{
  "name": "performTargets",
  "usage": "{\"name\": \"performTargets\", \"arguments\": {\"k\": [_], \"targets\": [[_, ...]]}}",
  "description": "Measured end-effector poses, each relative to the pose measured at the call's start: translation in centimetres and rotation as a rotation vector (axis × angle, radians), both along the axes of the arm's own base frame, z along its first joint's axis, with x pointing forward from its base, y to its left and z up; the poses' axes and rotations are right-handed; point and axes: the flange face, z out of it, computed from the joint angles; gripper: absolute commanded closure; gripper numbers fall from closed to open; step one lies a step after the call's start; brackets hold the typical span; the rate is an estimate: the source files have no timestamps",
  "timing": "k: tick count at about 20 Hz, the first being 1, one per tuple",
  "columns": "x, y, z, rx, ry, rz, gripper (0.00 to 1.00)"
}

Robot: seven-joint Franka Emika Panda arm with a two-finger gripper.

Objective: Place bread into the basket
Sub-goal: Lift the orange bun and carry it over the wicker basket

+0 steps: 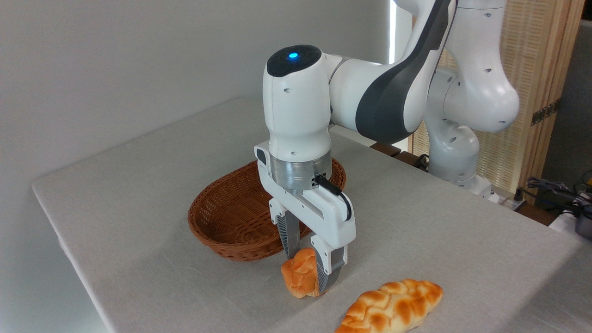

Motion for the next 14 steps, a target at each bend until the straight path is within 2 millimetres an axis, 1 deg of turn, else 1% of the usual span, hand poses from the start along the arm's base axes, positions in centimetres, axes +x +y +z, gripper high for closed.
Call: {"name": "performTargets", "arguments": {"k": [7,10,11,12,13,14], "targets": [[0.0,0.0,0.1,0.000,-0.001,0.000,0.89],[0.3,0.1,0.8,0.001,-0.009,0.000,0.89],[0.5,0.1,1.5,0.000,-0.005,-0.001,0.89],[0.7,0.1,2.6,-0.002,0.003,-0.002,0.89],[1.0,0.2,4.1,-0.005,0.014,-0.003,0.89],[1.3,0.2,6.0,-0.007,0.021,-0.005,0.89]]}}
